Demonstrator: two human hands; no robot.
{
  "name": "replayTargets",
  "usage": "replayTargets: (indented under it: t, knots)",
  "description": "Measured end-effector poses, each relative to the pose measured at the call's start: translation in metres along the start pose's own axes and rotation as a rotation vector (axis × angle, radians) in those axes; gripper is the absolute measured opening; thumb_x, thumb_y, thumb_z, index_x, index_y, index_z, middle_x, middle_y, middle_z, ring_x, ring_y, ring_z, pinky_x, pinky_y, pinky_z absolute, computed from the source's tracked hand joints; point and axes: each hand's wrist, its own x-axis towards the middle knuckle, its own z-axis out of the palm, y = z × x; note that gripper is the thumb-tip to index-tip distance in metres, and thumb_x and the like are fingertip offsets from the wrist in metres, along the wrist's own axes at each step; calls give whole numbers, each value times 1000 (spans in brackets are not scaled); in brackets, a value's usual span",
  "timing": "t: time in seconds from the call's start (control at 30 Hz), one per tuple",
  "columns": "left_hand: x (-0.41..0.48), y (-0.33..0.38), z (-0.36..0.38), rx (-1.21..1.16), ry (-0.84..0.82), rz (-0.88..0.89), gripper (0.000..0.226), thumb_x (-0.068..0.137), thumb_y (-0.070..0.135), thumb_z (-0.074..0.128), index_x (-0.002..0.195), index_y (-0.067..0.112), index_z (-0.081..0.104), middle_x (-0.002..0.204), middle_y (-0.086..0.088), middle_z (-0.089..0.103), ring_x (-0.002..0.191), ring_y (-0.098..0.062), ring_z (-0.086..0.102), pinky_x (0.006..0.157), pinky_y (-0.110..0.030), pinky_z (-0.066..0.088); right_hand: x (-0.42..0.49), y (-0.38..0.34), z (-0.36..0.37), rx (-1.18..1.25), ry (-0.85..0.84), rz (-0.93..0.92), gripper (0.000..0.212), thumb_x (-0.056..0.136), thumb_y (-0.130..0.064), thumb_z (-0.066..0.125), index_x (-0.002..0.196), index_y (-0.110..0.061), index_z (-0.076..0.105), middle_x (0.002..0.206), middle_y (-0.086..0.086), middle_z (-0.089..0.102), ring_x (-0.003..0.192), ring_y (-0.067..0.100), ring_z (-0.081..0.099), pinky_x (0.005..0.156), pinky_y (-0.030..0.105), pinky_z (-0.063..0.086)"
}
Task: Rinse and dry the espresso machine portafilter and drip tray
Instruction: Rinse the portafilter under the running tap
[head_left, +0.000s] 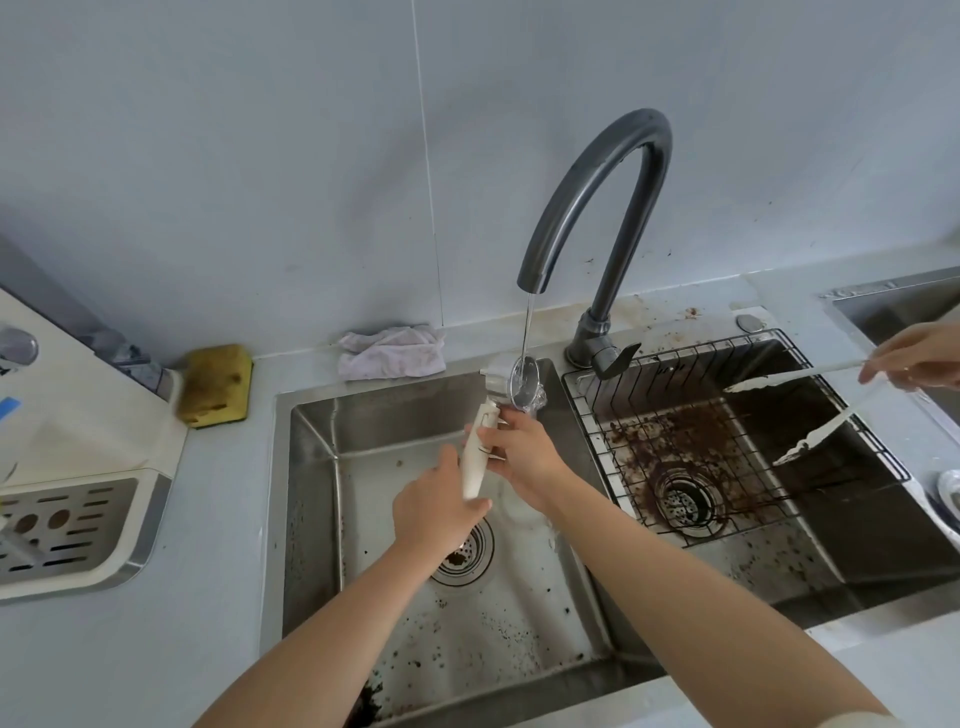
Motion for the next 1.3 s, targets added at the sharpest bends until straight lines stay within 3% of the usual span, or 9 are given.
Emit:
replayTargets:
  t: [0.13, 0.23, 0.33, 0.43, 0.6, 0.87, 1.0, 1.13, 1.3]
  knots:
    - [-5, 0, 2, -57, 31, -37, 46, 83, 42, 60, 111, 11, 41, 105, -5, 63, 94, -26, 63, 69, -32, 46, -2, -3, 6, 60, -34, 3, 13, 89, 2, 52, 90, -10, 55, 89, 7, 59, 78, 18, 58, 75, 31, 50]
    - [-4, -2, 4, -157, -21, -7, 48, 82, 44, 60, 113, 11, 44, 99, -2, 61, 91, -23, 61, 66, -30, 43, -4, -3, 6, 134, -57, 2, 17, 88, 3, 54, 92, -13, 55, 88, 7, 59, 74, 16, 59, 69, 26, 53]
    - [-6, -5, 3, -379, -151, 39, 47, 85, 44, 58, 117, 12, 43, 91, -1, 58, 88, -22, 61, 72, -34, 47, -7, -3, 1, 199, -97, 29, 23, 89, 5, 50, 103, -12, 54, 88, 7, 60, 77, 17, 60, 64, 23, 54]
    - [-13, -7, -4, -688, -334, 13, 40, 90, 31, 56, 125, 18, 40, 101, -8, 63, 82, -19, 63, 80, -38, 52, -7, -5, -5, 217, -171, 32, 27, 92, 5, 43, 114, -10, 50, 90, 7, 64, 76, 16, 63, 78, 28, 50]
    - [-13, -13, -17, -980, -581, 8, 39, 89, 11, 59, 121, 24, 41, 114, -10, 62, 82, -15, 66, 71, -23, 52, -8, -5, -12, 267, -231, 25, 23, 92, 4, 41, 109, -9, 50, 105, 9, 64, 74, 15, 67, 78, 31, 53]
    - [2, 0, -11, -781, -370, 37, 53, 82, 16, 67, 128, 19, 40, 115, -7, 61, 103, -22, 61, 87, -33, 48, -4, -23, -11, 251, -153, -11, 17, 94, 4, 39, 104, -5, 48, 105, 8, 59, 85, 19, 62, 73, 31, 53]
    - [8, 7, -10, -788, -283, 49, 54, 81, 16, 69, 128, 19, 41, 109, -4, 58, 96, -20, 59, 80, -30, 48, -1, -30, -14, 197, -124, -31, 18, 94, 2, 40, 104, -7, 52, 99, 6, 58, 86, 19, 59, 89, 42, 47]
    - [18, 10, -13, -775, -269, 61, 52, 81, 16, 68, 125, 15, 42, 108, -4, 55, 97, -24, 59, 88, -43, 50, 1, -39, -16, 187, -130, -58, 22, 94, 2, 40, 103, -12, 55, 95, 5, 60, 89, 19, 59, 94, 46, 44]
    - [36, 21, -26, -755, -241, 114, 38, 84, 19, 65, 117, 8, 49, 100, -1, 54, 80, -12, 54, 63, -19, 42, 4, -63, -15, 173, -117, -124, 23, 95, 2, 39, 103, -13, 54, 96, 4, 59, 88, 18, 58, 81, 33, 47]
